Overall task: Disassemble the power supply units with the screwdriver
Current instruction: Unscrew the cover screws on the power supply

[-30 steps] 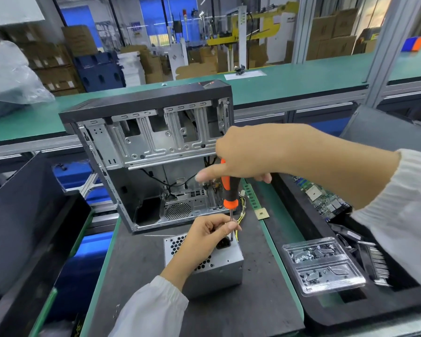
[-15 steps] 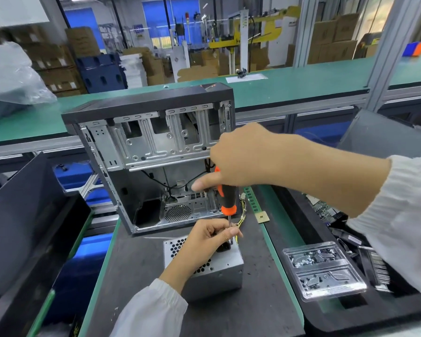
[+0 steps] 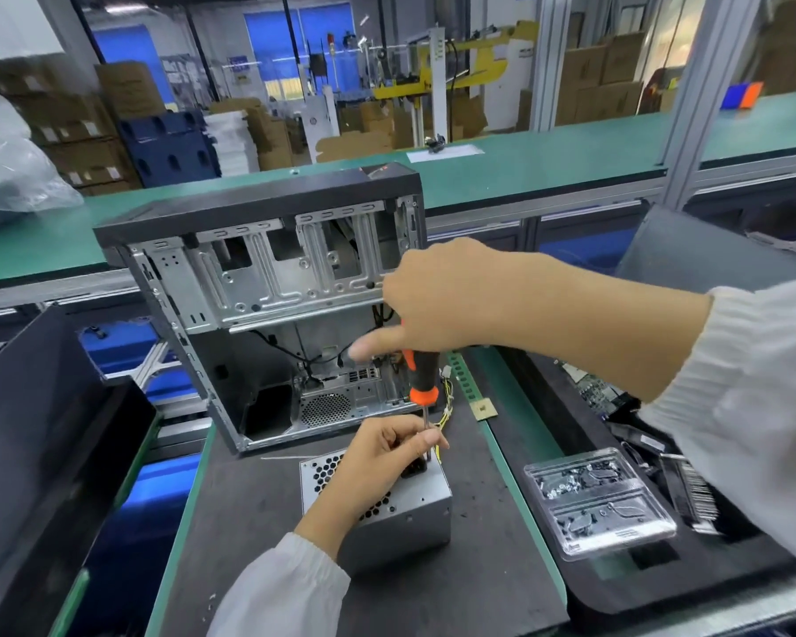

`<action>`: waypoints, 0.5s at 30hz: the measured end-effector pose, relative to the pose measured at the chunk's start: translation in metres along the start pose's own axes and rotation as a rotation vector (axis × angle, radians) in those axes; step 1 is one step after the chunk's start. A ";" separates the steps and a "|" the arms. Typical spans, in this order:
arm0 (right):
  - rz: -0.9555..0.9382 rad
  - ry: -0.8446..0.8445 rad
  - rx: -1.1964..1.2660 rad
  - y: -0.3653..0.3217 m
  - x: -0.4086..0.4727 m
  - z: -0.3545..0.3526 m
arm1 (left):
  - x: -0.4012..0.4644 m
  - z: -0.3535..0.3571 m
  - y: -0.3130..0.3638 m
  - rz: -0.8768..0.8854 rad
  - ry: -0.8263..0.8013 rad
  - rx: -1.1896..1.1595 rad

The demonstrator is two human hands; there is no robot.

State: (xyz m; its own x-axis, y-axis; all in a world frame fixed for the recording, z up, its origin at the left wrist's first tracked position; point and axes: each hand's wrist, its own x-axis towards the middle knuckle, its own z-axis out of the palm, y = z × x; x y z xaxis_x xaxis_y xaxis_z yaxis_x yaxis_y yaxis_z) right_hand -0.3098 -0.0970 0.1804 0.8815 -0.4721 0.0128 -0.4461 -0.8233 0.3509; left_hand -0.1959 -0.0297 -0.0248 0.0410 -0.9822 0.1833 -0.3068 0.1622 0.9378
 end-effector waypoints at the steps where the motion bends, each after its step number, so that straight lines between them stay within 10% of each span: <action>1: 0.003 0.012 0.002 -0.001 0.001 0.002 | 0.000 0.000 0.000 -0.006 0.005 -0.001; 9: -0.208 -0.298 0.223 0.011 0.000 -0.010 | 0.000 0.000 -0.001 -0.027 0.003 0.006; 15: 0.037 -0.091 0.108 0.000 -0.002 -0.001 | 0.000 0.001 0.001 -0.019 0.004 0.038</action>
State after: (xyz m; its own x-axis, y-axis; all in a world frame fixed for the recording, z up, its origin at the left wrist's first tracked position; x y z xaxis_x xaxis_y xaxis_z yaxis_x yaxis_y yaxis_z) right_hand -0.3115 -0.0957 0.1818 0.8486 -0.5254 -0.0629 -0.4965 -0.8317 0.2485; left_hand -0.1969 -0.0300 -0.0236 0.0508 -0.9847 0.1665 -0.3420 0.1395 0.9293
